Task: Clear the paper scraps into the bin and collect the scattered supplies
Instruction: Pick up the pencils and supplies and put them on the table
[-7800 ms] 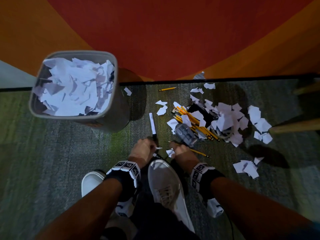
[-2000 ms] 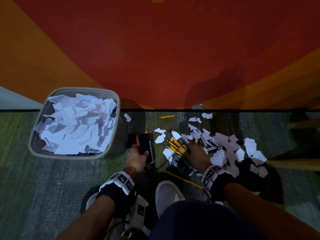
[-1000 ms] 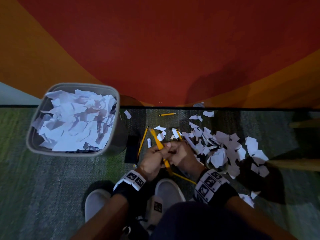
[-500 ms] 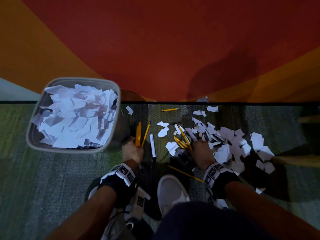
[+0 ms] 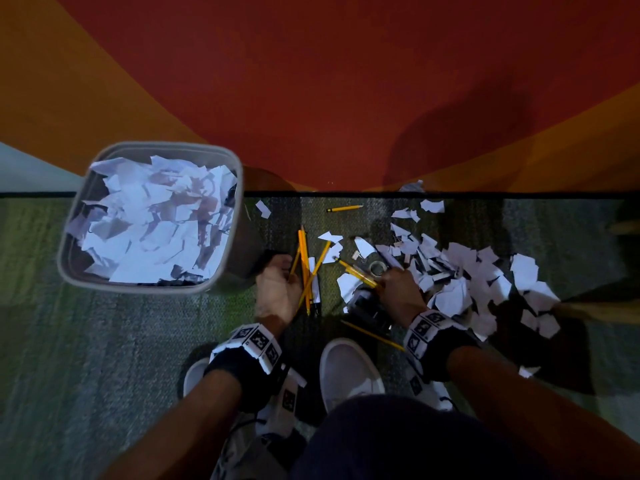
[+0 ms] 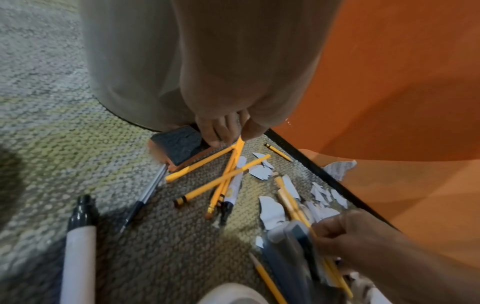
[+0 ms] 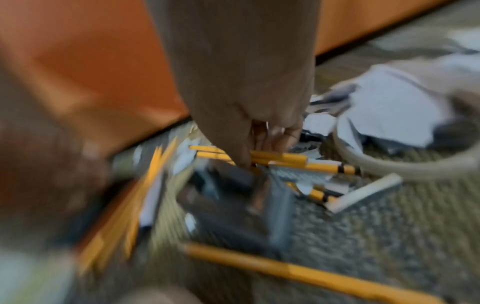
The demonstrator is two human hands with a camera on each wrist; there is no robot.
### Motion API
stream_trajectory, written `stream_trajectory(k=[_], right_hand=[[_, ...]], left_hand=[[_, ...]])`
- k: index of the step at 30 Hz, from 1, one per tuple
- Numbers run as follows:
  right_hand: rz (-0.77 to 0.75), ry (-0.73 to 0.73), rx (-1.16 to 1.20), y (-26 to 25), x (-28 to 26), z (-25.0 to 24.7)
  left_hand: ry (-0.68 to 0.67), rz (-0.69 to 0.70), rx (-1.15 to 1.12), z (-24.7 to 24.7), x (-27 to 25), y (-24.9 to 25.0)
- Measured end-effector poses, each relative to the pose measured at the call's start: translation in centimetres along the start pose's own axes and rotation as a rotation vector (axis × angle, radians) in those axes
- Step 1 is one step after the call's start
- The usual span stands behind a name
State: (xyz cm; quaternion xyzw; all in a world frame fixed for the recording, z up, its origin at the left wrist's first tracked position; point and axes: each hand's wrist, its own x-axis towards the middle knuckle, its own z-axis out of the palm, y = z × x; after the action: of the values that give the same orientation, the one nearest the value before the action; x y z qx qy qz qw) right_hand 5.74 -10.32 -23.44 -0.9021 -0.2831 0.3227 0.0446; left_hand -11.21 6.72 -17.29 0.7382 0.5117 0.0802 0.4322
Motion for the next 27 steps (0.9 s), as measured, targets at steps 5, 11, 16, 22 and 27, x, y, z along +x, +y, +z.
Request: stream_trajectory(k=[5, 11, 16, 22, 27], right_hand=[[0.010, 0.042, 0.184, -0.1, -2.5, -3.1], [-0.196, 0.046, 0.540, -5.7, -5.0, -5.2], [-0.275, -0.095, 0.694, -8.9, -5.1, -4.0], [-0.187, -0.082, 0.234, -2.8, -3.7, -5.5], [-0.254, -0.083, 0.027, -1.7, -5.9, -2.0]], left_hand=[[-0.171, 0.033, -0.183, 1.3, -0.8, 0.0], [-0.590, -0.272, -0.640, 3.2, -3.0, 2.6], [-0.356, -0.319, -0.823, 2.9, -2.1, 2.9], [-0.234, -0.238, -0.325, 0.5, 1.3, 0.4], [-0.170, -0.188, 0.091, -0.7, 1.8, -0.7]])
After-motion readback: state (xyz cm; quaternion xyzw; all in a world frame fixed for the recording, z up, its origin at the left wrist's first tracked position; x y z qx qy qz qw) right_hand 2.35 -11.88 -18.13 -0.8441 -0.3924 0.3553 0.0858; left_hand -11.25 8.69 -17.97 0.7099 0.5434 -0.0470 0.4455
